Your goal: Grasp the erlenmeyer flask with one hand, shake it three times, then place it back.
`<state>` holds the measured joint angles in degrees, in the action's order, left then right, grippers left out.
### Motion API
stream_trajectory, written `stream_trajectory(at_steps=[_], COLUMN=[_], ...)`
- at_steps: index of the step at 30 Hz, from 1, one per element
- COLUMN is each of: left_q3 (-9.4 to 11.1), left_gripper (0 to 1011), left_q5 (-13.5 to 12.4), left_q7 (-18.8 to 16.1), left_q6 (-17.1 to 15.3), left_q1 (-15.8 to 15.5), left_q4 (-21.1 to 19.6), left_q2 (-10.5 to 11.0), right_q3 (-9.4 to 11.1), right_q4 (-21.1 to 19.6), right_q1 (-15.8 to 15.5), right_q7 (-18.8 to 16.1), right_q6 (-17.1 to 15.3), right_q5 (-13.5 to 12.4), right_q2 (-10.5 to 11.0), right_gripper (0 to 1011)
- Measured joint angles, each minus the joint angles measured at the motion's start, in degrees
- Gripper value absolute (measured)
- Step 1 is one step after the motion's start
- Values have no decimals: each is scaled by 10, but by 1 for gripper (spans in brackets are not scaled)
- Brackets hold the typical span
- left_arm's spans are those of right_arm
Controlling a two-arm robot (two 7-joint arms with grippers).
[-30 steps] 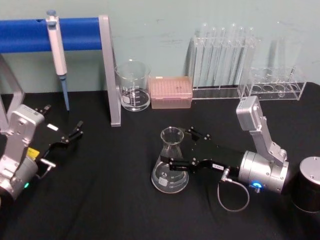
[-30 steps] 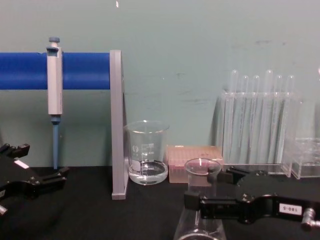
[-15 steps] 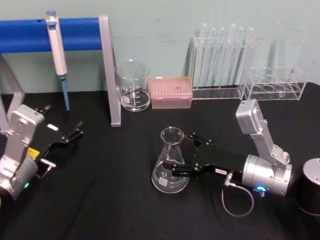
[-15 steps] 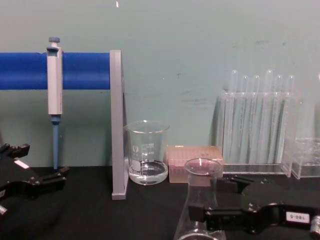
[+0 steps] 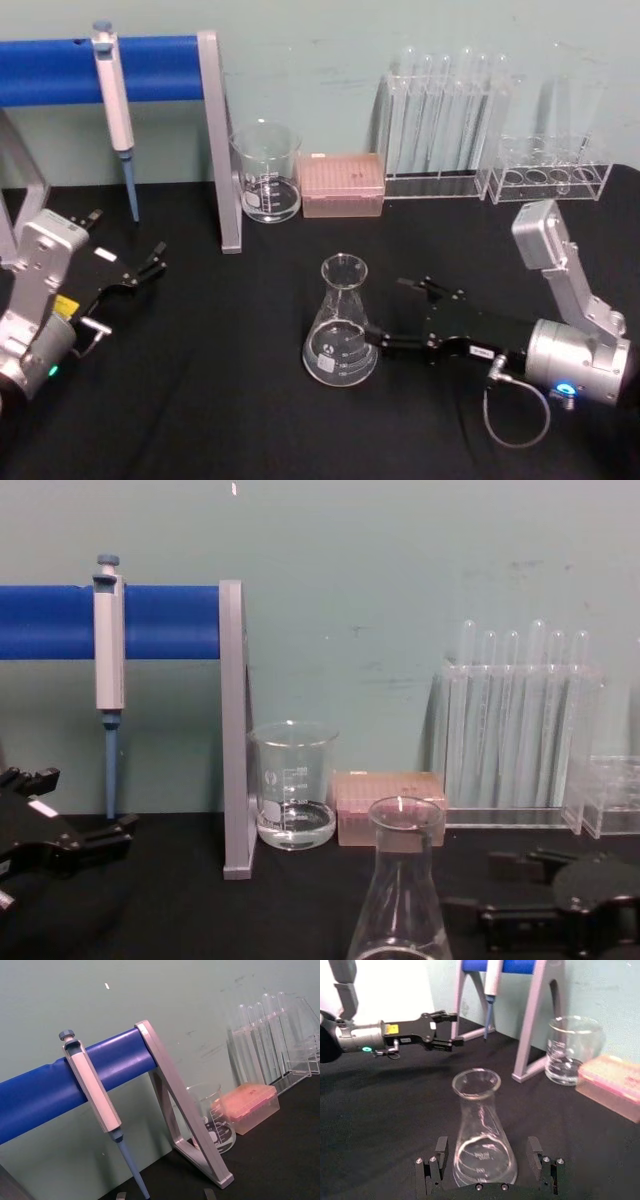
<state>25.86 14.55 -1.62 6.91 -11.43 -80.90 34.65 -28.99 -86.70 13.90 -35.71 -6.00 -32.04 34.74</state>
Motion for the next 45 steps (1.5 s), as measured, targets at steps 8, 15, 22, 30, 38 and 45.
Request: stream_trajectory(at_steps=[8, 15, 22, 30, 38, 45], left_q3=[0, 0, 0, 0, 0, 0], left_gripper=[1001, 1001, 1001, 1001, 1001, 1001], left_q5=[0, 0, 0, 0, 0, 0], left_q7=[0, 0, 0, 0, 0, 0], left_q6=[0, 0, 0, 0, 0, 0], left_q1=[0, 0, 0, 0, 0, 0], left_q4=[0, 0, 0, 0, 0, 0], left_q2=[0, 0, 0, 0, 0, 0], right_q3=[29, 41, 44, 50, 60, 76], right_q4=[-18, -7, 15, 36, 61, 87], right_q1=[-18, -11, 7, 21, 22, 13], right_q7=[54, 108, 172, 231, 274, 292], right_q6=[-36, -23, 9, 46, 80, 85], right_q5=[-18, 6, 59, 114, 151, 153], right_q2=[12, -14, -57, -93, -120, -141], right_gripper=[1000, 1000, 1000, 1000, 1000, 1000])
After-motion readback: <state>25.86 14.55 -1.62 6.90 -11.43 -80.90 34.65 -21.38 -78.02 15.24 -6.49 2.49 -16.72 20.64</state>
